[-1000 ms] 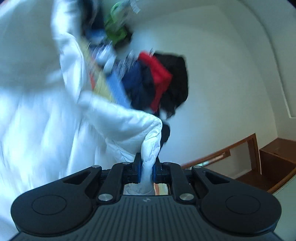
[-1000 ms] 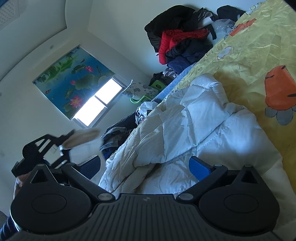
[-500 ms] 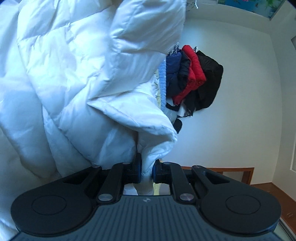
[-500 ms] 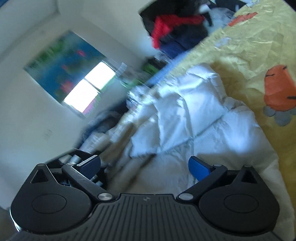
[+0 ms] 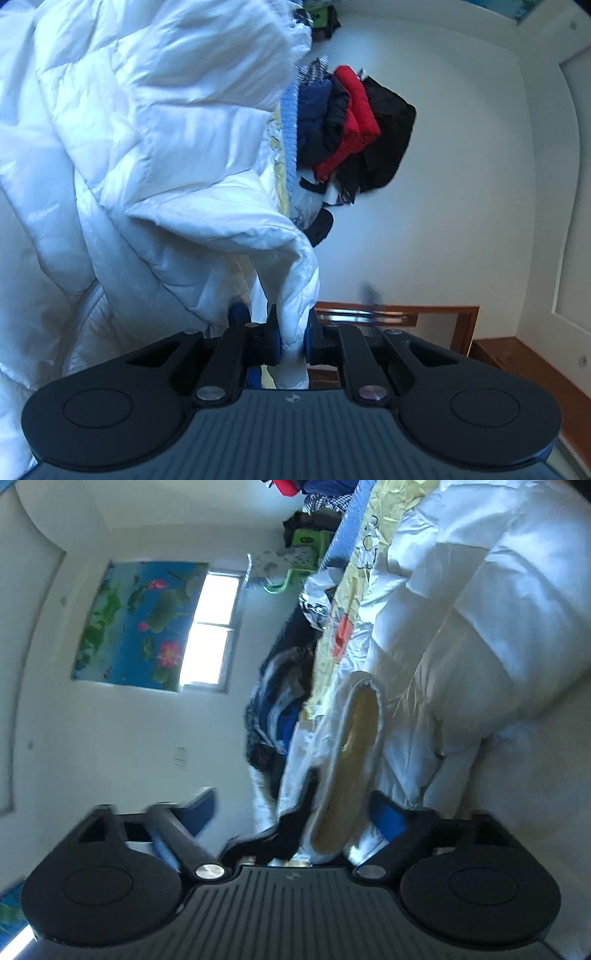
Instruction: Fold small clothes
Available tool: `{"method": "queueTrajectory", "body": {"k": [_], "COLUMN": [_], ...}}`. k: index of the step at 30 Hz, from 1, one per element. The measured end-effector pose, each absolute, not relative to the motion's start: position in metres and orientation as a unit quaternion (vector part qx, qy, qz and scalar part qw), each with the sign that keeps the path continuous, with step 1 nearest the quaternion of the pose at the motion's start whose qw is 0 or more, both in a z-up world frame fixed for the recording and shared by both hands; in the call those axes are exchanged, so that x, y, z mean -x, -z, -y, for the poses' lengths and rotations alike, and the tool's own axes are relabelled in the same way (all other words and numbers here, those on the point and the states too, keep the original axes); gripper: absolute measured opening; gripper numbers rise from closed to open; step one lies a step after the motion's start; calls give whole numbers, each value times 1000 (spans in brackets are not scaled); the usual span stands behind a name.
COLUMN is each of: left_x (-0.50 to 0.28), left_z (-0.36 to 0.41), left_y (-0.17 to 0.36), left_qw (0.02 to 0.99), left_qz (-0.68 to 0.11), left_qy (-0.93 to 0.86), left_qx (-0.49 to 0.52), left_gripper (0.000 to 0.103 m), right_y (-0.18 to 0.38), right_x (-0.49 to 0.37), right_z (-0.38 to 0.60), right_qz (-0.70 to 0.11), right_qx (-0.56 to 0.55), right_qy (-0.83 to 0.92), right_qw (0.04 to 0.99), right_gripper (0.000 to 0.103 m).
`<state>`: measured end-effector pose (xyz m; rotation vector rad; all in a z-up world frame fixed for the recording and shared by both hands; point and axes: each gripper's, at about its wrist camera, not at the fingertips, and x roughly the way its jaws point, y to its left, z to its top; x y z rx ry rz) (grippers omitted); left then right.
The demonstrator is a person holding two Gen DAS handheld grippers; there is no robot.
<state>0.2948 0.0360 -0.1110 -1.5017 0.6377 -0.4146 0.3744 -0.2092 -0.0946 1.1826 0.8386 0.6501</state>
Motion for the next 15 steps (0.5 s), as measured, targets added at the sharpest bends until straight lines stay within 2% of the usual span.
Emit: {"method": "queueTrajectory", "body": {"k": [3, 6, 7, 8, 9, 10, 11, 15], "left_x": [-300, -299, -297, -294, -289, -284, -278, -270], "left_z": [-39, -45, -47, -50, -55, -61, -67, -103], "left_y": [103, 89, 85, 82, 81, 81, 83, 85], "left_qw": [693, 723, 732, 742, 747, 750, 756, 774], "left_qz": [-288, -301, -308, -318, -322, -318, -307, -267], "left_qy": [185, 189, 193, 193, 195, 196, 188, 118], "left_qx": [635, 593, 576, 558, 547, 545, 547, 562], "left_gripper": [10, 9, 13, 37, 57, 95, 101, 100], "right_y": [92, 90, 90, 86, 83, 81, 79, 67], "right_x": [-377, -374, -371, -371, -374, -376, -380, -390], "right_z": [203, 195, 198, 200, 203, 208, 214, 223], "right_qz": [-376, -369, -372, -374, -372, -372, -367, -355], "right_qx": [-516, -492, -480, -466, -464, -470, -478, -459], "right_qy": [-280, -296, -298, -300, -306, -309, -310, -310], "right_qw": [717, 731, 736, 743, 744, 738, 736, 753], "right_gripper": [35, 35, 35, 34, 26, 25, 25, 19]}}
